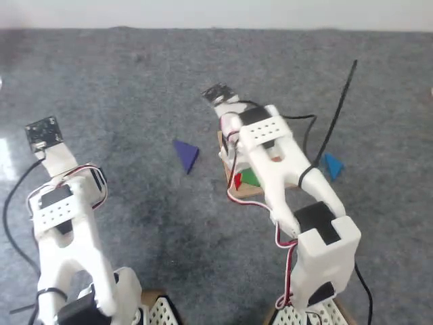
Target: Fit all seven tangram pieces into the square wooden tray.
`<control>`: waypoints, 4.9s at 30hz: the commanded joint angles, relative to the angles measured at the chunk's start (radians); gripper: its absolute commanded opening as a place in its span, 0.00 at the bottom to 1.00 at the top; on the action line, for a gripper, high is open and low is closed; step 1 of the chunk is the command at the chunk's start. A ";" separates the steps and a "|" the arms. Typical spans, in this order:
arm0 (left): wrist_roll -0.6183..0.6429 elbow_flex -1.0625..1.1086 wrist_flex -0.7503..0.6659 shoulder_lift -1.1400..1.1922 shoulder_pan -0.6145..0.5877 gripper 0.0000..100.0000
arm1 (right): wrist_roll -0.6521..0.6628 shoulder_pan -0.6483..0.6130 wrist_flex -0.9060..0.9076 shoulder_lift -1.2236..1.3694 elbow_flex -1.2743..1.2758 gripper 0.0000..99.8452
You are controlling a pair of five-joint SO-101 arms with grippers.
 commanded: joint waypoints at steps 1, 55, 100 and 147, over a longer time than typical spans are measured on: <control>-0.009 -0.022 0.006 -0.038 0.000 0.18 | -0.012 -0.015 -0.019 -0.054 0.014 0.31; -0.009 -0.022 0.006 -0.038 0.000 0.18 | -0.252 0.143 -0.166 -0.062 0.196 0.31; -0.009 -0.022 0.006 -0.038 0.002 0.18 | 0.750 0.176 0.070 -0.056 0.014 0.02; -0.009 -0.022 0.006 -0.038 0.000 0.18 | 0.833 0.346 -0.038 -0.077 -0.086 0.21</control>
